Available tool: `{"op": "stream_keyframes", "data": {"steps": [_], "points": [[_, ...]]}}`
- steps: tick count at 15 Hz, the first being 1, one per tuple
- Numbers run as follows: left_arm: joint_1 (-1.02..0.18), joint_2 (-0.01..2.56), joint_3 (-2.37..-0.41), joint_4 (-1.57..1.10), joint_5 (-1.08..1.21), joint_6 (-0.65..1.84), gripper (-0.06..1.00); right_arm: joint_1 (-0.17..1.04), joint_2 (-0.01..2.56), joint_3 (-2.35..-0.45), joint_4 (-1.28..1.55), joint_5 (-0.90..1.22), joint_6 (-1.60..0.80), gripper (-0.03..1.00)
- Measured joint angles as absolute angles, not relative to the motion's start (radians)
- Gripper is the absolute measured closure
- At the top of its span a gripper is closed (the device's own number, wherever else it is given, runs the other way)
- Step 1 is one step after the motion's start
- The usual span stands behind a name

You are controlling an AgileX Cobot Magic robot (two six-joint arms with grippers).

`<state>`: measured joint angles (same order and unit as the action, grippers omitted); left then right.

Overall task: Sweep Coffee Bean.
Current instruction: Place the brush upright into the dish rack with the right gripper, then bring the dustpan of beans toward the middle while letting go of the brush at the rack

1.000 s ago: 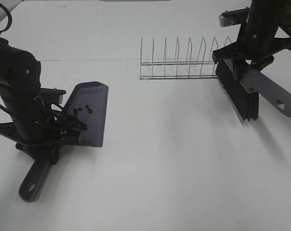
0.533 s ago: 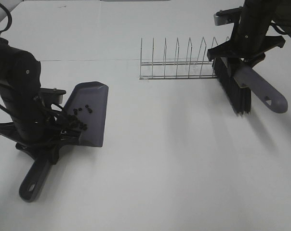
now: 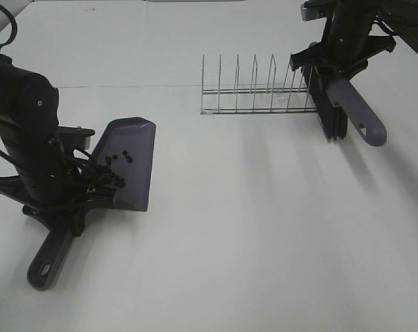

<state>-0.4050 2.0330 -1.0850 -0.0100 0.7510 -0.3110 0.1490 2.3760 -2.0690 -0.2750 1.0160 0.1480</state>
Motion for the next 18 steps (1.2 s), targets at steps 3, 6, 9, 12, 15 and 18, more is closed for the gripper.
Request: {"op": "stream_keyframes", "data": {"steps": [3, 6, 9, 12, 15, 18], "points": [[-0.405, 2.033, -1.085, -0.01, 0.751, -0.311, 0.68, 0.144, 2.434, -2.105, -0.279, 0.996, 0.157, 0.61], [-0.405, 2.033, -1.085, -0.01, 0.751, -0.31, 0.68, 0.144, 2.434, -2.107, -0.278, 0.991, 0.188, 0.59], [-0.405, 2.032, -1.085, -0.011, 0.749, -0.31, 0.68, 0.144, 2.434, -2.117, -0.28, 0.992, 0.202, 0.34], [-0.405, 2.033, -1.099, -0.031, 0.743, -0.31, 0.68, 0.144, 2.419, -2.117, -0.28, 0.996, 0.202, 0.24], [-0.405, 2.059, -1.168, -0.062, 0.742, -0.31, 0.68, 0.144, 2.399, -2.117, -0.28, 0.996, 0.202, 0.23], [-0.405, 2.077, -1.232, -0.087, 0.719, -0.31, 0.68, 0.144, 2.399, -2.117, -0.28, 0.996, 0.201, 0.23]]}}
